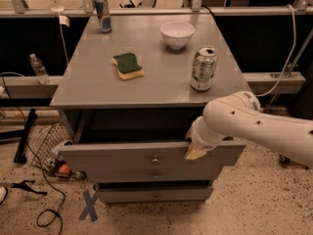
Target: Open top drawer
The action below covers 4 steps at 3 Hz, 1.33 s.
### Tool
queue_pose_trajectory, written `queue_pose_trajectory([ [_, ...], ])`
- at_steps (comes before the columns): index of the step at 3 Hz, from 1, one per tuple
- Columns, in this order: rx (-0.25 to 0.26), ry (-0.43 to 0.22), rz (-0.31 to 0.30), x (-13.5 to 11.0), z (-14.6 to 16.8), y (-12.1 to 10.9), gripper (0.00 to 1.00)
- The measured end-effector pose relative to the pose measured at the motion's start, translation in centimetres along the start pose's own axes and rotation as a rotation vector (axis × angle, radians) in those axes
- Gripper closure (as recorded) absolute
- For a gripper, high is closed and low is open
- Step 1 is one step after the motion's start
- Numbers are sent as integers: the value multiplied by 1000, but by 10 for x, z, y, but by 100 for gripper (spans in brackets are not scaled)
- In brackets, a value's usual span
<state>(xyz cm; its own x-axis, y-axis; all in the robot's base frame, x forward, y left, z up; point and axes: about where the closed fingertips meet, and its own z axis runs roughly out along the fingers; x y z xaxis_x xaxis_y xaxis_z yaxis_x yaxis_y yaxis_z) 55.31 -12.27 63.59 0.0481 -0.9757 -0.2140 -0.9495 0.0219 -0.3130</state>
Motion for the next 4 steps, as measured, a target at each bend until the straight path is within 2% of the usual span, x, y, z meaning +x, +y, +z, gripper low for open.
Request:
queue_pose_trajectory([
  [4,0,0,0,0,0,0,100],
])
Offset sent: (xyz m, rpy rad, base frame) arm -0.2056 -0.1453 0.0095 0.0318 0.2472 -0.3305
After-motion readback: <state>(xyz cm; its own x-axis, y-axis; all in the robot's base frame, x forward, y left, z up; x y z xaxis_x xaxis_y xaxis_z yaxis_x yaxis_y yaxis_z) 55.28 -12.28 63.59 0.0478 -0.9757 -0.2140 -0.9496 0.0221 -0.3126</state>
